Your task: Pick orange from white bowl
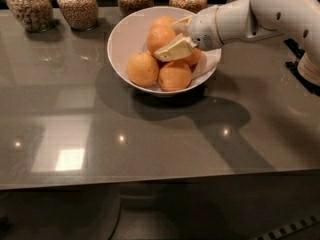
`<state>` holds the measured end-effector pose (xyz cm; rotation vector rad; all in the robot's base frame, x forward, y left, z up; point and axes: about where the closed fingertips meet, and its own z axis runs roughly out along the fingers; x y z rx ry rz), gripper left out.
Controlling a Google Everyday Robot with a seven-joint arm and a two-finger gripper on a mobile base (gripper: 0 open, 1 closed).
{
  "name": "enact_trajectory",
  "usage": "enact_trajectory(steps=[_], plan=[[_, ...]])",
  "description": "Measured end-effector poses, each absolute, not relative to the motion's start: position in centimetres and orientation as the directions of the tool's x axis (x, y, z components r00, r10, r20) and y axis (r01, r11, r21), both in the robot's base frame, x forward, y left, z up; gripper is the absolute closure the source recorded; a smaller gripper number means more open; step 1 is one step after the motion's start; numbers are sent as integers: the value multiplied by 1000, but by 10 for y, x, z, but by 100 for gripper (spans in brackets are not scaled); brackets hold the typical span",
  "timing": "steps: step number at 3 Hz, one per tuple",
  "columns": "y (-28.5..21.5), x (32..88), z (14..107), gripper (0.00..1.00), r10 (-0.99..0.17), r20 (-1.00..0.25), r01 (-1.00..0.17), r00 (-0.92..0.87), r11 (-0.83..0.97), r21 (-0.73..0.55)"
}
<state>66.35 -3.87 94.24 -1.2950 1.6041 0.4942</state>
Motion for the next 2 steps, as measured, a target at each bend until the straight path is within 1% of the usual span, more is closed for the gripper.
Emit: enact_trajectory(steps=[1, 2], plan=[[-36, 659, 947, 85, -491, -870, -904, 51, 348, -249], [-40, 654, 958, 100, -471, -879, -896, 72, 357, -265]])
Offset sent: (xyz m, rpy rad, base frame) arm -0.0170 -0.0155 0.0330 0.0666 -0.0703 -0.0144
